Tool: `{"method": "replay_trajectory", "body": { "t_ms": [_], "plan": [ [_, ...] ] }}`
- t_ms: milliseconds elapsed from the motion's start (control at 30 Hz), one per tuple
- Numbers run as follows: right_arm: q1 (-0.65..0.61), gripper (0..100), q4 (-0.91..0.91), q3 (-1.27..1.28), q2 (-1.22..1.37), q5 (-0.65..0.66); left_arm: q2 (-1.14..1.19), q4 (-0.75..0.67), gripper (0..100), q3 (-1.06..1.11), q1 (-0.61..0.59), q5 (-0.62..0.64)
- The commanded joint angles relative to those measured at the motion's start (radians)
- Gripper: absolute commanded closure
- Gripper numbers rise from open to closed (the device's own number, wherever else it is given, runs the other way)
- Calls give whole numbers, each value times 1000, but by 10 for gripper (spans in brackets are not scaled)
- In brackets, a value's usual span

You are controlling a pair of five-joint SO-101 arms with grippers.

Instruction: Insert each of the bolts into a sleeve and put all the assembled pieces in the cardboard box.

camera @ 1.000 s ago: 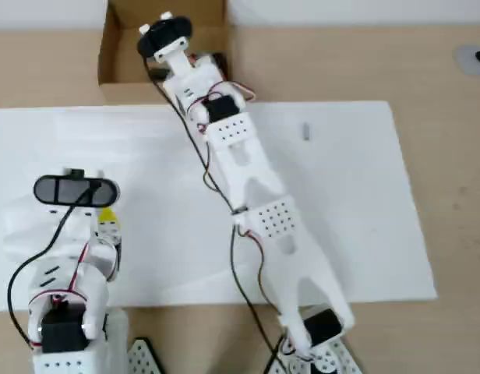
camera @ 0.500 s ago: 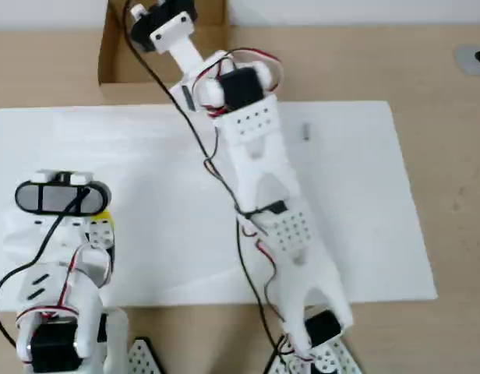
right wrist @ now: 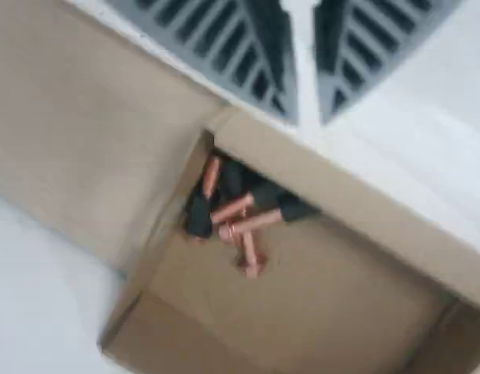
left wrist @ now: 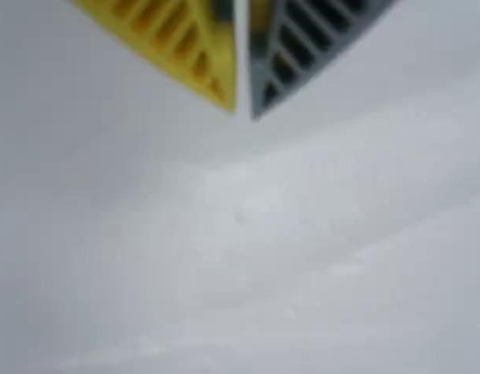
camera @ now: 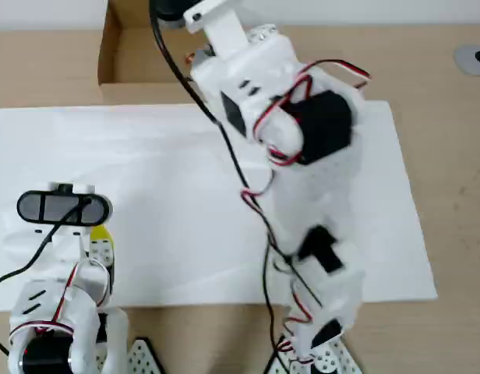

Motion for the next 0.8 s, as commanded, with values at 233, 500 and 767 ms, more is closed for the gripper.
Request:
{"method": "replay_trajectory", "body": {
  "t_ms": [233,500,767],
  "plan": [
    [25,988,-48,1104,-690,-94,-5,60,991,-52,-3,-3],
    [130,988,-440,1718,-1086,-78,-5,55,991,5,-11,3],
    [133,988,-778,2304,-1428,-78,-5,57,991,40,-11,63]
  ]
}}
